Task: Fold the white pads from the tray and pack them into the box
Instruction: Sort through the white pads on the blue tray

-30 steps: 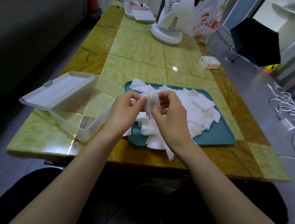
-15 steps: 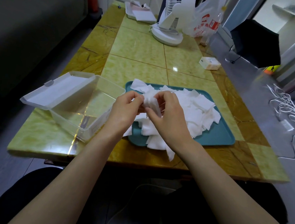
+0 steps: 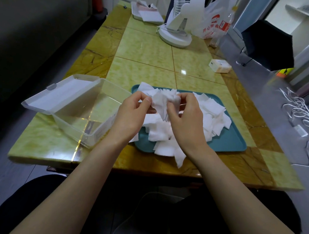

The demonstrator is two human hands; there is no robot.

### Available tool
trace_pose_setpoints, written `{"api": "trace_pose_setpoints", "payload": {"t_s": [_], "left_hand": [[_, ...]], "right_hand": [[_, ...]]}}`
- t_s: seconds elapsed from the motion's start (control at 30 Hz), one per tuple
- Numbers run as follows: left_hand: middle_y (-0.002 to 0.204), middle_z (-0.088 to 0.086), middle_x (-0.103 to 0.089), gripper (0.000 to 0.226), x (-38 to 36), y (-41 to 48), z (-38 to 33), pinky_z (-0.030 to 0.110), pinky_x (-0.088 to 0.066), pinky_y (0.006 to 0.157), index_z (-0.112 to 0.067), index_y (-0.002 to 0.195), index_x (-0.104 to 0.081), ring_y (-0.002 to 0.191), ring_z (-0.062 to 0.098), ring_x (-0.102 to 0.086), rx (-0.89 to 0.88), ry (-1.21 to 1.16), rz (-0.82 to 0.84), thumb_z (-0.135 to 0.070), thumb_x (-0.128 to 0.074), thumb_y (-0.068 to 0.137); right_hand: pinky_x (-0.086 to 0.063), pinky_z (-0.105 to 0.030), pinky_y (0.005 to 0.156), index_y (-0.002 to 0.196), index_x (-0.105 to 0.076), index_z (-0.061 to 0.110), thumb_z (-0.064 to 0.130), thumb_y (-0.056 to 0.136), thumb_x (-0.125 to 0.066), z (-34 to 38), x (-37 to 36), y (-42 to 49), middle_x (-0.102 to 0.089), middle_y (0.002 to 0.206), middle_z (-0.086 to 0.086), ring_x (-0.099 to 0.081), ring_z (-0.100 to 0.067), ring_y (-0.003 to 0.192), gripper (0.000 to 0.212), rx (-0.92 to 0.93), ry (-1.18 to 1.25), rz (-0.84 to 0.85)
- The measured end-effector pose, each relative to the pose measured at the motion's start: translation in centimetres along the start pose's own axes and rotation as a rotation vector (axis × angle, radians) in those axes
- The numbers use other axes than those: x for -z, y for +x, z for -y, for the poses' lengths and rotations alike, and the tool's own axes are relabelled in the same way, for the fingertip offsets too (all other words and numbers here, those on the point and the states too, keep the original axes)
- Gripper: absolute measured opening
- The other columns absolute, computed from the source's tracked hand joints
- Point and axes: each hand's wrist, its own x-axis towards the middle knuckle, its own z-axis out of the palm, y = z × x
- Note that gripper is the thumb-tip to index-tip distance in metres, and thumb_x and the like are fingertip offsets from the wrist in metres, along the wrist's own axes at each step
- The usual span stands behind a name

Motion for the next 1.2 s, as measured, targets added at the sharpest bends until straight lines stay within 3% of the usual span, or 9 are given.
{"api": "trace_pose_setpoints", "payload": {"t_s": [0.23, 0.4, 0.57, 0.67, 0.8, 0.87, 1.03, 1.13, 1.2], "left_hand": [[0.080, -0.007, -0.067, 0.027, -0.3, -0.1, 0.1, 0.011, -0.041, 0.059, -0.021, 0.073, -0.051, 0.081, -0.002, -0.065, -0.002, 0.063, 0.003, -0.020, -0.046, 0.100], [0.066, -0.014, -0.067, 0.017, 0.1, -0.2, -0.4, 0.014, -0.045, 0.070, -0.018, 0.085, -0.053, 0.072, -0.004, -0.062, 0.034, -0.076, 0.031, -0.034, -0.058, 0.092], [0.075, -0.004, -0.071, 0.015, 0.6, -0.3, -0.1, 0.009, -0.042, 0.058, -0.019, 0.089, -0.054, 0.066, -0.002, -0.063, 0.008, -0.056, 0.063, -0.012, -0.067, 0.087], [0.088, 0.007, -0.072, 0.011, 0.9, -0.2, 0.5, 0.016, -0.046, 0.062, -0.019, 0.090, -0.059, 0.075, 0.008, -0.066, -0.051, 0.027, 0.055, -0.009, -0.064, 0.089], [0.090, 0.001, -0.070, 0.020, 1.4, -0.1, 0.7, 0.027, -0.050, 0.070, -0.025, 0.086, -0.061, 0.083, 0.015, -0.065, -0.124, 0.120, 0.086, -0.006, -0.059, 0.091], [0.086, -0.008, -0.067, 0.019, 1.7, -0.2, 0.5, 0.019, -0.048, 0.069, -0.024, 0.086, -0.060, 0.080, 0.011, -0.062, -0.173, 0.191, 0.103, -0.006, -0.058, 0.092], [0.081, -0.021, -0.059, 0.008, 3.5, -0.7, 0.1, 0.005, -0.041, 0.062, -0.015, 0.093, -0.061, 0.074, -0.005, -0.057, -0.267, 0.396, 0.026, -0.007, -0.059, 0.091], [0.083, -0.019, -0.059, 0.013, 5.4, -0.9, 0.1, 0.009, -0.042, 0.064, -0.018, 0.096, -0.057, 0.075, -0.008, -0.058, -0.243, 0.475, -0.044, -0.009, -0.063, 0.089], [0.092, -0.011, -0.062, 0.016, 7.6, -1.0, 0.6, 0.024, -0.045, 0.077, -0.019, 0.101, -0.059, 0.087, 0.006, -0.060, -0.192, 0.608, -0.124, -0.012, -0.063, 0.088]], "right_hand": [[-0.047, -0.025, 0.073, 0.093, -0.051, 0.018, 0.026, 0.087, -0.063, 0.1, -1.0, -0.5, -0.052, 0.094, 0.003, -0.051, -0.009, 0.083, 0.015, 0.090, -0.023, 0.044], [-0.048, -0.027, 0.074, 0.101, -0.058, 0.014, 0.016, 0.084, -0.064, 0.3, -0.7, -0.5, -0.054, 0.093, 0.002, -0.054, -0.013, 0.082, 0.018, 0.243, -0.042, 0.096], [-0.048, -0.013, 0.078, 0.105, -0.067, 0.013, -0.001, 0.086, -0.053, 0.6, 0.2, -0.4, -0.065, 0.096, 0.004, -0.061, -0.006, 0.087, 0.027, 0.216, 0.057, 0.186], [-0.046, -0.009, 0.075, 0.113, -0.058, 0.012, -0.001, 0.085, -0.056, 0.4, 0.4, -0.4, -0.060, 0.105, 0.002, -0.058, -0.004, 0.088, 0.031, 0.187, 0.054, 0.139], [-0.041, -0.005, 0.074, 0.135, -0.040, 0.018, 0.014, 0.085, -0.065, 0.1, 0.3, -0.1, -0.042, 0.120, 0.004, -0.049, 0.000, 0.085, 0.056, 0.134, -0.079, 0.181], [-0.038, -0.005, 0.075, 0.129, -0.049, 0.017, 0.016, 0.086, -0.064, 0.1, 0.2, 0.1, -0.051, 0.117, 0.003, -0.046, -0.002, 0.084, 0.045, 0.178, -0.147, 0.213], [-0.043, -0.025, 0.072, 0.100, -0.063, 0.015, 0.026, 0.090, -0.058, 1.0, -0.6, 0.2, -0.063, 0.094, 0.001, -0.052, -0.012, 0.077, 0.015, 0.222, -0.203, 0.293], [-0.041, -0.021, 0.064, 0.091, -0.062, 0.014, 0.023, 0.089, -0.059, 2.0, -1.7, 0.4, -0.063, 0.086, -0.001, -0.054, -0.013, 0.072, 0.009, 0.214, -0.160, 0.295], [-0.041, -0.022, 0.063, 0.091, -0.060, 0.010, 0.021, 0.090, -0.058, 2.6, -2.7, 0.6, -0.062, 0.082, -0.003, -0.053, -0.014, 0.069, 0.011, 0.187, -0.111, 0.261]]}}
